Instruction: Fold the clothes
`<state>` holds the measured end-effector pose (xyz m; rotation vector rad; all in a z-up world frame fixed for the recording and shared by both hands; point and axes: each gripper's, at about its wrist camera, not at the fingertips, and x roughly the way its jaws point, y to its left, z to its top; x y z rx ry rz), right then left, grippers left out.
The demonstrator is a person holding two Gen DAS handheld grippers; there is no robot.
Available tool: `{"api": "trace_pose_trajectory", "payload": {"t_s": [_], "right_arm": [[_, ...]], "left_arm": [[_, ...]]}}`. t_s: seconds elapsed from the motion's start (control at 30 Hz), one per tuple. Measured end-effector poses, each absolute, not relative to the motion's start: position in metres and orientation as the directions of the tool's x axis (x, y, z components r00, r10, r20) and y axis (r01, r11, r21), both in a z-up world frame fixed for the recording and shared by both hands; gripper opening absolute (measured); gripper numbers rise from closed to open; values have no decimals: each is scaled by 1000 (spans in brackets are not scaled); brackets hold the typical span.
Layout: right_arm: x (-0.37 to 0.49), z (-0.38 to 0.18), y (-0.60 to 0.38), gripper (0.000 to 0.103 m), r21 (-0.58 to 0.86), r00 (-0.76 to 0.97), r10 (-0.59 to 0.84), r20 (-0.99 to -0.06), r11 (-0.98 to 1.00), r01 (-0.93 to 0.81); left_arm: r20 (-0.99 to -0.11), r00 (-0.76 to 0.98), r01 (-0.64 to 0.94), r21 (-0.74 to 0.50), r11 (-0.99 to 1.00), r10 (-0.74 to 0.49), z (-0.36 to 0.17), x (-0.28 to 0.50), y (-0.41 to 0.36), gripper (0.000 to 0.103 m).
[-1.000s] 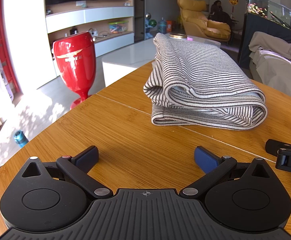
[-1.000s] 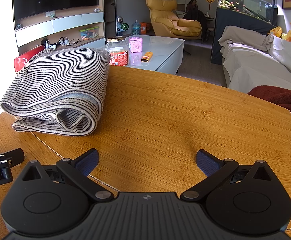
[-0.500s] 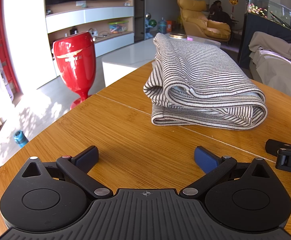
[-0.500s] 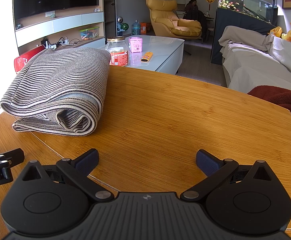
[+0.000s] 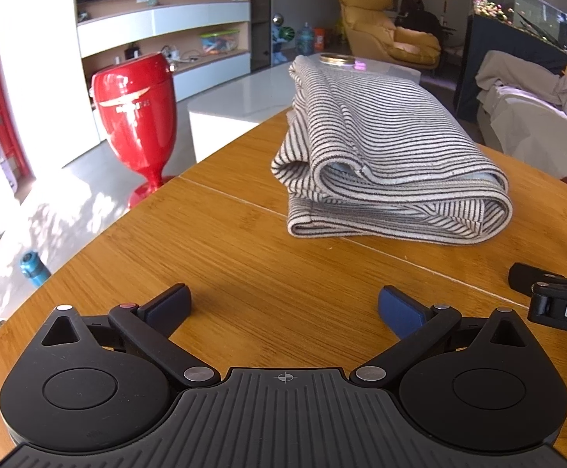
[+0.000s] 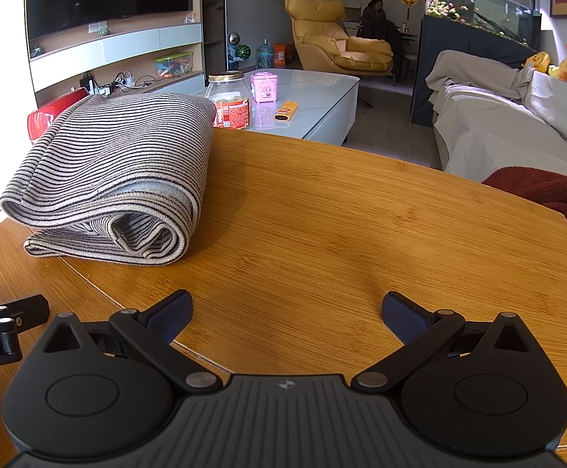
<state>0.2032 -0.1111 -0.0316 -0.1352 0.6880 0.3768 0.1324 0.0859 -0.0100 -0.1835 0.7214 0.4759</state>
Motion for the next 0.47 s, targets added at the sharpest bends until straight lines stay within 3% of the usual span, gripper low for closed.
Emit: {"api": "trace_pose_trajectory", "payload": {"t_s": [0.47], "right_arm": [[203, -32, -110, 103, 1, 708, 295, -642, 923, -384]], "left_arm": [[-671, 657, -468, -6, 884, 343, -10, 130, 89, 103]]}}
